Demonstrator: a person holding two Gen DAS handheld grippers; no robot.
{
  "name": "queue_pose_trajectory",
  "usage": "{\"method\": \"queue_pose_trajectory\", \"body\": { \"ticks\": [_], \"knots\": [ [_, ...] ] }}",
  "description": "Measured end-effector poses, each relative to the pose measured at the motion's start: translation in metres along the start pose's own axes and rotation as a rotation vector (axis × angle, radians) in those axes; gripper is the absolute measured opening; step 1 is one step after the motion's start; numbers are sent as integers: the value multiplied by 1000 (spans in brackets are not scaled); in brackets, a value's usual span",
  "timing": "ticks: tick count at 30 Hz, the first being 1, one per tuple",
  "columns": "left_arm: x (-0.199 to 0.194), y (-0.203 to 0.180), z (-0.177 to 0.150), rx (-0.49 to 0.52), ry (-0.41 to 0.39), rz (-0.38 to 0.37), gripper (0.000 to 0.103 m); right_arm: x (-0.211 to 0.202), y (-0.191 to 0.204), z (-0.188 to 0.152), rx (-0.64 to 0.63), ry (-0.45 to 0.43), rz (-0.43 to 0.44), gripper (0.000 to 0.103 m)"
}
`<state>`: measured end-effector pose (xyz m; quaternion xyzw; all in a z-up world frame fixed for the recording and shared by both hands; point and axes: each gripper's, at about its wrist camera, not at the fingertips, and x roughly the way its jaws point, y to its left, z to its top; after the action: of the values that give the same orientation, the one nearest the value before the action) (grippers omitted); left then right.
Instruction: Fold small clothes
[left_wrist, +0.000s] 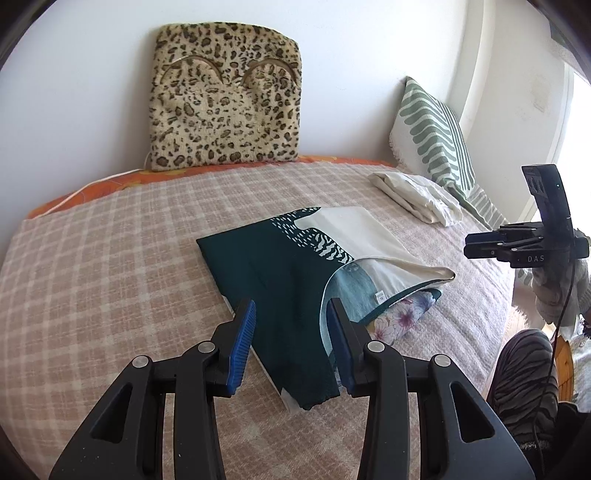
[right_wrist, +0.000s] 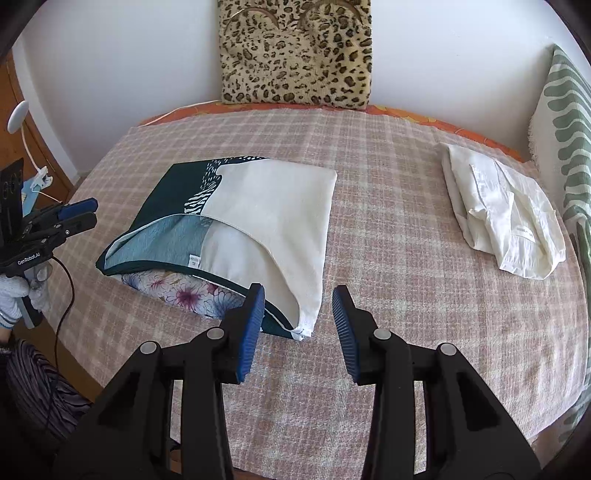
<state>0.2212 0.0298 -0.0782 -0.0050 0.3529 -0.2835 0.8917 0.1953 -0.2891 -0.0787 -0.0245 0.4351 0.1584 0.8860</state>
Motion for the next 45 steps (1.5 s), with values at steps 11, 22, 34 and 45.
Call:
{"method": "queue_pose_trajectory", "body": {
  "ticks": [11, 22, 34, 45],
  "knots": [
    [8, 20, 12, -151, -8, 30, 38, 15, 4, 24, 13, -118, 133, 39],
    [35, 26, 6, -225, 45, 29, 38, 79, 16, 43, 72, -125, 269, 39],
    [35, -11, -35, 1, 180, -3, 38, 54, -33, 30, 148, -136, 228, 39],
    [-5, 3, -39, 7, 116, 25, 38, 38, 12, -19, -105, -83, 142, 39]
  ]
}}
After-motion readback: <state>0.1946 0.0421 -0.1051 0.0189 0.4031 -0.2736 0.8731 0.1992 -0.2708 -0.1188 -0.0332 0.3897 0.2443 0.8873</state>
